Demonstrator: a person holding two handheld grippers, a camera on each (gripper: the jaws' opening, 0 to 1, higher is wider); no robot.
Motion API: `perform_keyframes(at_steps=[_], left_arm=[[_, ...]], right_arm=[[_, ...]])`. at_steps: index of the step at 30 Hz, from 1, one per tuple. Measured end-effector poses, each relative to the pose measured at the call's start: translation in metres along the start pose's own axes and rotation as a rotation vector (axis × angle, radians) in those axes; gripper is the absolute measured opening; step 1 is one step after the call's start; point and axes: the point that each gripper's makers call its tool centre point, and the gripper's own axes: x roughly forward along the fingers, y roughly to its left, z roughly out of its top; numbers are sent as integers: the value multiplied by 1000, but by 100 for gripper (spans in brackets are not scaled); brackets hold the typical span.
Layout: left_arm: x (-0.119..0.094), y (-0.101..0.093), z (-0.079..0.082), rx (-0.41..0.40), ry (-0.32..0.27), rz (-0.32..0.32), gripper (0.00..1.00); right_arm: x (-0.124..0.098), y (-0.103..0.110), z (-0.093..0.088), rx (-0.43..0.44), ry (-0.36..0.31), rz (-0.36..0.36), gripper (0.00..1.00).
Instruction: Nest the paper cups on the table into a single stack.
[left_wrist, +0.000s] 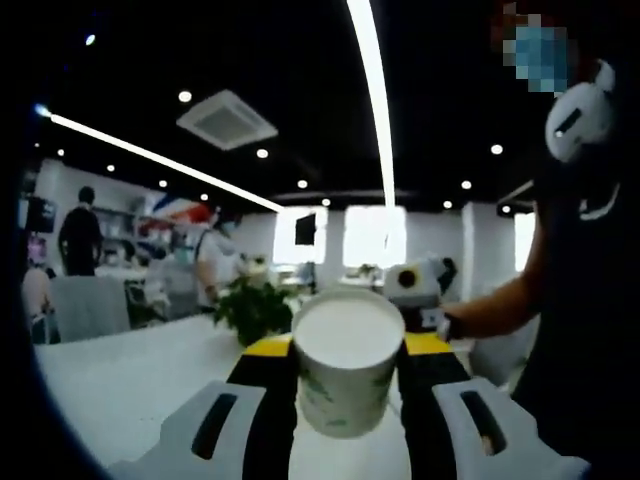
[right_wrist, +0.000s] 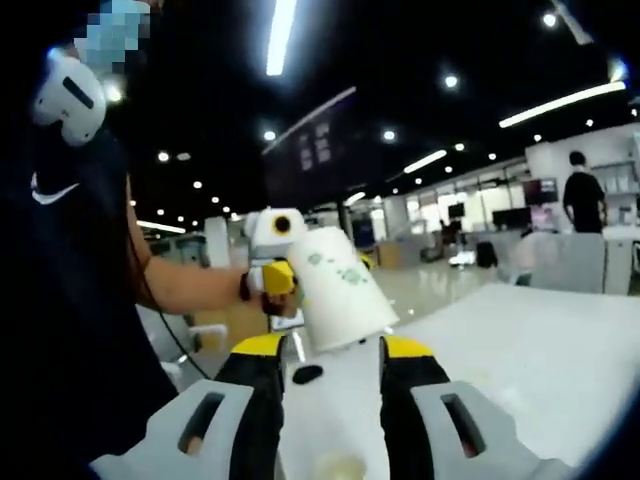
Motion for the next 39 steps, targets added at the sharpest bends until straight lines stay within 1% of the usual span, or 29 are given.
perform_keyframes(at_steps=[3,5,7,10,13,14,17,20,26,29,32,34,37,39], left_arm=[[-5,-1,-2,-19,-6,-2,37],[-8,-3,-3,-39,-4,-11,37],[-11,-6,-4,-55,4,-26,37],[-13,-14,-7,-55,20,-61,37],[-15,-18,-14,-50,58,-81,37],[-15,-19,-20,-41,87,-84,37],[-16,-21,-27,-29,115,-92,37],[-15,-23,-32,-22,138,-100,36],[-15,-23,-33,-35,134,-101,37],[-17,-19,-36,-29,145,-80,37],[-18,-18,-35,-33,138,-77,36],[-20,-11,-39,-6,161,-38,35],[-21,-9,-40,-20,158,-36,35],[-21,-9,-39,-14,156,-33,36]], right_arm=[[1,2,0,9,4,11,30],[2,4,0,36,0,27,28],[1,6,1,54,-5,41,26],[1,12,5,79,-16,67,24],[2,16,9,96,-25,90,22],[2,16,10,95,-26,93,22],[3,17,13,102,-28,103,19],[6,21,14,117,-20,129,14],[10,27,15,126,-7,164,9],[10,28,15,132,-1,175,5],[10,30,16,140,-2,186,3],[11,30,17,132,3,189,1],[12,30,16,133,6,192,1],[12,30,17,132,4,191,0]])
